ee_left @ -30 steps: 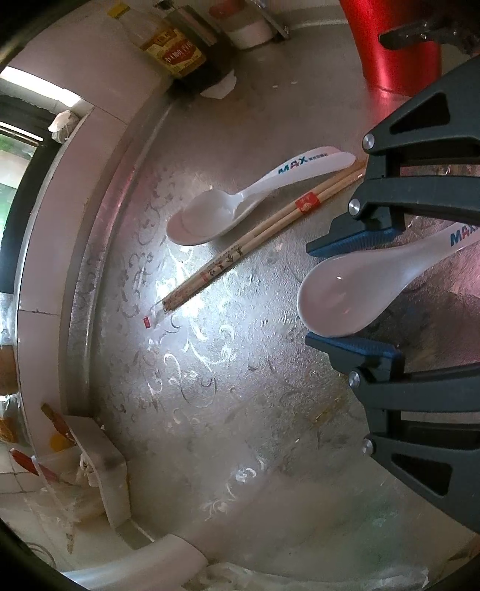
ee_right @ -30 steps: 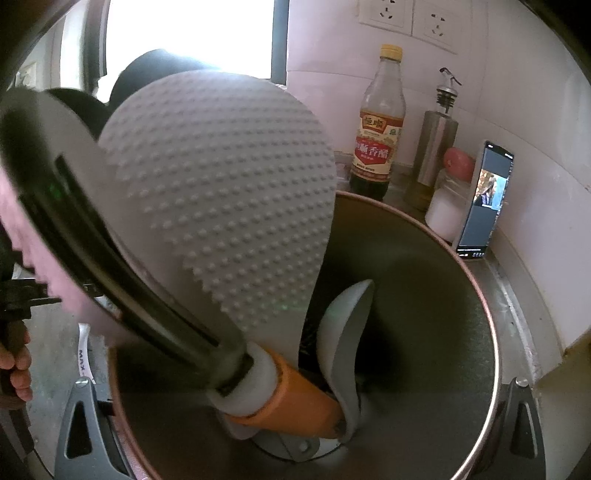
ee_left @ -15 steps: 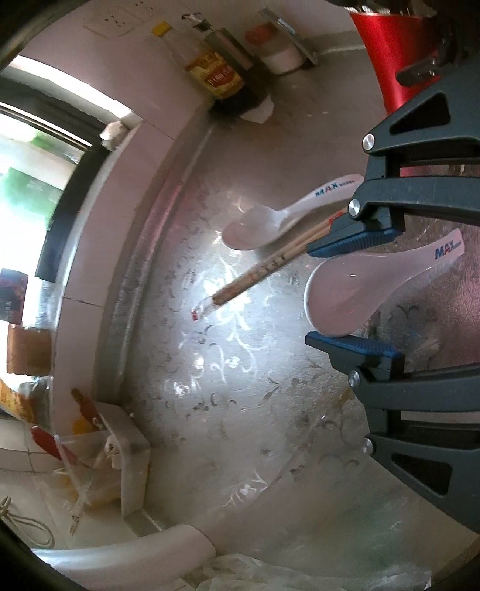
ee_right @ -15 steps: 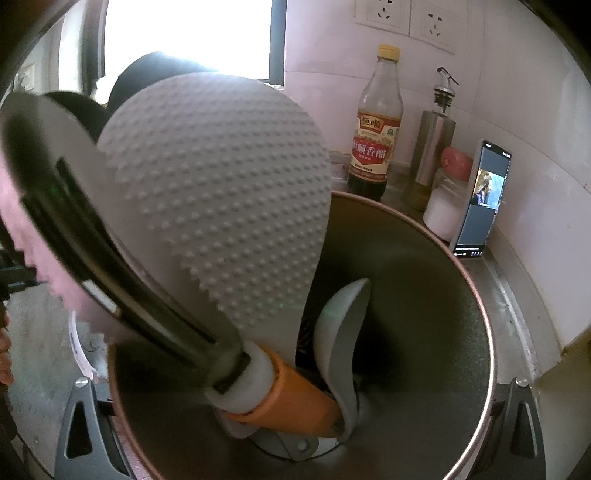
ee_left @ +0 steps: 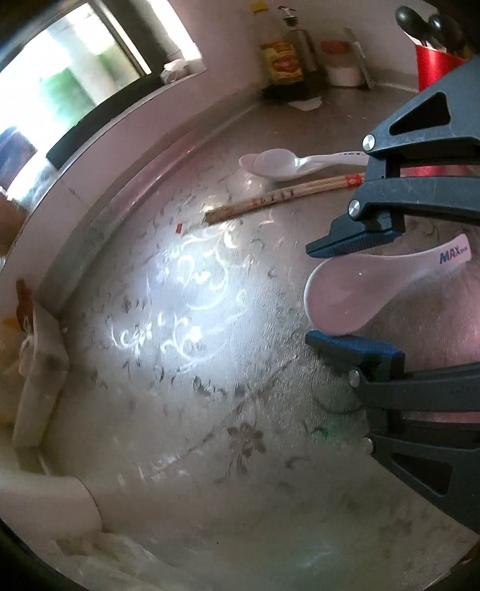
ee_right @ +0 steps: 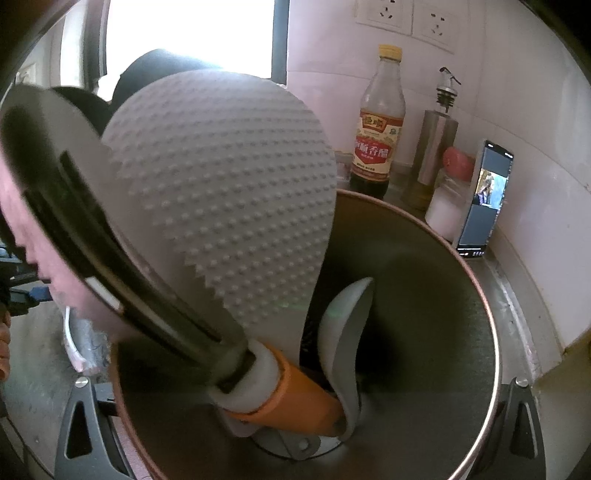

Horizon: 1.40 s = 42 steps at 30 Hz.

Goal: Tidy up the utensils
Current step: 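Close the left gripper on the white soup spoon's handle, then lift the white soup spoon with the left gripper toward the holder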

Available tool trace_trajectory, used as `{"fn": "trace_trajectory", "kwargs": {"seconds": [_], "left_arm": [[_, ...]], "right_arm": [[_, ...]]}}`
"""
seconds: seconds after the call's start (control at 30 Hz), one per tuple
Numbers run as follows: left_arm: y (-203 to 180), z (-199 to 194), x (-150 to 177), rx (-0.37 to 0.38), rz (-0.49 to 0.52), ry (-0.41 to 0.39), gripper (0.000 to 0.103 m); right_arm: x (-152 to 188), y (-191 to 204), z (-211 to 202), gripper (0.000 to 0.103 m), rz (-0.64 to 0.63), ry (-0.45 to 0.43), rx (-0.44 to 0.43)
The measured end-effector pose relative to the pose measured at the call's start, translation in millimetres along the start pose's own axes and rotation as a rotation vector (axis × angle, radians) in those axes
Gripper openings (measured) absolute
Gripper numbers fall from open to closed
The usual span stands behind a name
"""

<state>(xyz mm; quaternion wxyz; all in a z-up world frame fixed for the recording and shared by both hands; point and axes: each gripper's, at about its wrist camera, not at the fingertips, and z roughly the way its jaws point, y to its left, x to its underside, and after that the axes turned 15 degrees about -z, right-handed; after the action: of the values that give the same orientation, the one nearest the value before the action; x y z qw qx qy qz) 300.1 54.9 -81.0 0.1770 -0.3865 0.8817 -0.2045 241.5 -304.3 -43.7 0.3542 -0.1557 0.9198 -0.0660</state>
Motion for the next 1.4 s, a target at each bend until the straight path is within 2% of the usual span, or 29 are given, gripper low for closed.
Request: {"fn": "trace_trajectory", "kwargs": {"seconds": [0.23, 0.73, 0.8, 0.87, 0.97, 1.23, 1.4], "left_arm": [[8.8, 0.8, -7.0, 0.051, -0.024, 0.070, 0.042], [7.1, 0.4, 2.8, 0.077, 0.032, 0.107, 0.042], [8.6, -0.2, 4.4, 0.073, 0.039, 0.105, 0.034], [11.8, -1.9, 5.9, 0.068, 0.039, 0.102, 0.021], [15.4, -3.6, 4.8, 0.055, 0.048, 0.094, 0.011], [25.2, -3.4, 2.2, 0.068, 0.024, 0.093, 0.008], [22.0, -8.7, 2.7, 0.071, 0.039, 0.057, 0.005]], "right_arm": [[-0.6, 1.3, 1.6, 0.103, -0.005, 0.004, -0.002], [-2.1, 1.1, 3.2, 0.103, -0.002, 0.010, 0.000], [-2.0, 1.8, 3.4, 0.103, 0.000, 0.011, -0.001], [-2.2, 1.9, 3.6, 0.103, 0.003, 0.011, -0.002], [-1.7, 1.6, 3.4, 0.103, 0.005, 0.012, -0.002], [-1.7, 1.7, 3.5, 0.103, 0.006, 0.015, -0.001], [-1.4, 3.5, 3.4, 0.103, 0.000, 0.012, -0.001]]}}
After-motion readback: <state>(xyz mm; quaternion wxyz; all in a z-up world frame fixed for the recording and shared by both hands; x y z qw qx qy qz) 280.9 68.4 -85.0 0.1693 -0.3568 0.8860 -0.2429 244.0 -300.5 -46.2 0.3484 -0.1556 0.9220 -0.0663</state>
